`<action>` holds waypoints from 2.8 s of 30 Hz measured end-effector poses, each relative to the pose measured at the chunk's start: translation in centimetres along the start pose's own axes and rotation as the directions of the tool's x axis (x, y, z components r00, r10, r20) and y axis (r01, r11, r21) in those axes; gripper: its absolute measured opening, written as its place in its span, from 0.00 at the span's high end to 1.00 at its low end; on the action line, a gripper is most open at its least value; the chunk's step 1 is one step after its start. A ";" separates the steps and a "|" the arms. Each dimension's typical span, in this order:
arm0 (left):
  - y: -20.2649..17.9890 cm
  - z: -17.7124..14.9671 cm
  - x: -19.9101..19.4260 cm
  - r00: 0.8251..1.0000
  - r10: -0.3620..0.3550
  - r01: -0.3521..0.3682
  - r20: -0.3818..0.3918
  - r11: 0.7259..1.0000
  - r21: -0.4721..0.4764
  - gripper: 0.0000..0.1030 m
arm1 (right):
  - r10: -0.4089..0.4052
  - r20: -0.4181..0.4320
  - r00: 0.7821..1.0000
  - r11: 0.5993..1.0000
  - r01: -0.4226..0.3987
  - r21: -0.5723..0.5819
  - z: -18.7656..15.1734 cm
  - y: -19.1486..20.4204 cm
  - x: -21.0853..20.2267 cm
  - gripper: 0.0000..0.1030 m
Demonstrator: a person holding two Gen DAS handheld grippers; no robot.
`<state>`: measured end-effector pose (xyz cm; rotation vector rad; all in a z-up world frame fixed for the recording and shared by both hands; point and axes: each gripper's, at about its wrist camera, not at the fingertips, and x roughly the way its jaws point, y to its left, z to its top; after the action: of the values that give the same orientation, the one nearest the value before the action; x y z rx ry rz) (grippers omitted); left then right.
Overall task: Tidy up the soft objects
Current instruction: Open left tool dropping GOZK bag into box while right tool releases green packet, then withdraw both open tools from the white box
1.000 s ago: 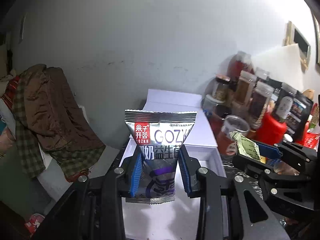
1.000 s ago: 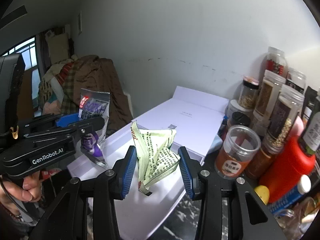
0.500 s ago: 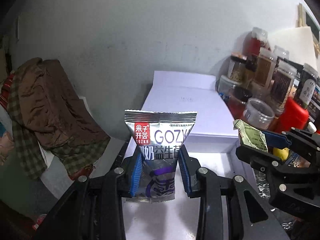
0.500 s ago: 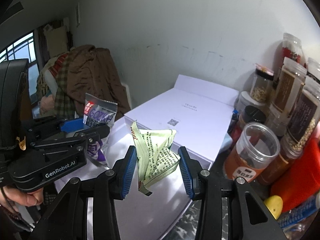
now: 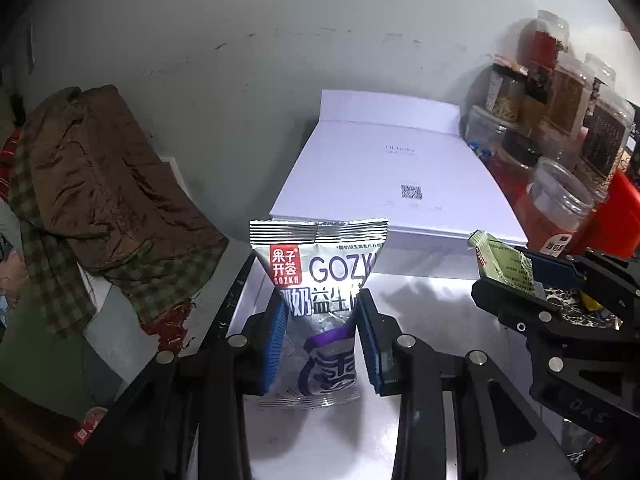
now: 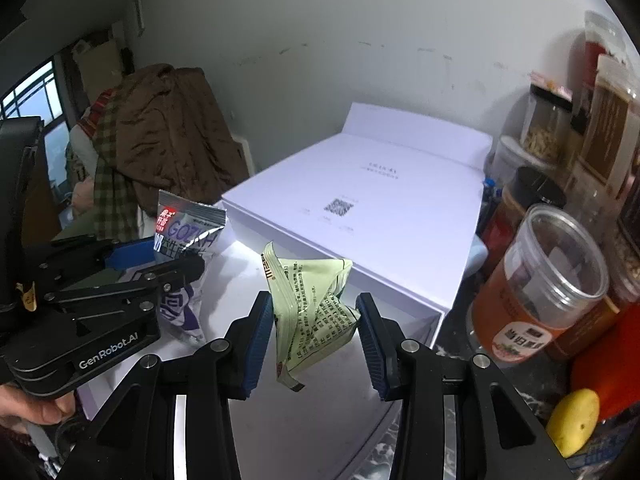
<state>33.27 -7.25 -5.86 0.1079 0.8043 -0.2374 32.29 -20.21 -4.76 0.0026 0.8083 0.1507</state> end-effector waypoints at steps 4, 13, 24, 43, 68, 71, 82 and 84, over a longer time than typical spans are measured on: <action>-0.1 0.0 0.9 0.999 0.008 -0.008 -0.036 1.000 0.002 0.67 | -0.010 -0.018 1.000 1.000 0.010 0.002 -0.2 -0.2 0.8 0.59; -0.4 -0.1 1.4 0.997 0.003 -0.002 -0.075 1.000 0.005 0.67 | -0.031 -0.057 0.998 1.000 0.031 -0.004 -0.5 -0.2 1.8 0.54; -1.2 0.1 -0.4 0.997 0.060 -0.059 -0.054 0.998 0.020 0.65 | -0.067 -0.053 0.996 0.998 0.067 0.002 -0.6 -0.7 -0.2 0.40; -2.9 2.0 -8.8 0.994 0.062 -0.064 0.086 0.998 0.021 0.64 | -0.133 0.077 0.988 0.991 0.133 0.008 1.3 -0.9 -9.0 0.38; -3.8 -0.1 -23.5 0.947 0.043 -0.048 0.318 0.999 0.010 0.11 | -0.147 0.304 0.941 0.987 0.159 -0.017 -0.7 2.9 -23.3 0.16; -3.8 -0.6 -24.8 0.945 0.037 -0.043 0.325 0.999 0.013 0.11 | -0.150 0.322 0.935 0.986 0.163 -0.014 -1.6 3.3 -25.0 0.12; -4.1 -4.0 -28.6 0.938 0.004 -0.016 0.347 0.999 0.033 0.11 | -0.146 0.351 0.925 0.985 0.168 -0.030 -5.3 5.0 -29.1 0.05; -4.0 -4.8 -29.3 0.937 -0.007 -0.007 0.350 0.999 0.038 0.11 | -0.146 0.346 0.927 0.987 0.162 -0.019 -6.1 5.0 -29.5 0.05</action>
<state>9.33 -5.32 11.98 0.0982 0.4444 -0.2634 7.15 -19.61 12.58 -0.0775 0.4522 0.0181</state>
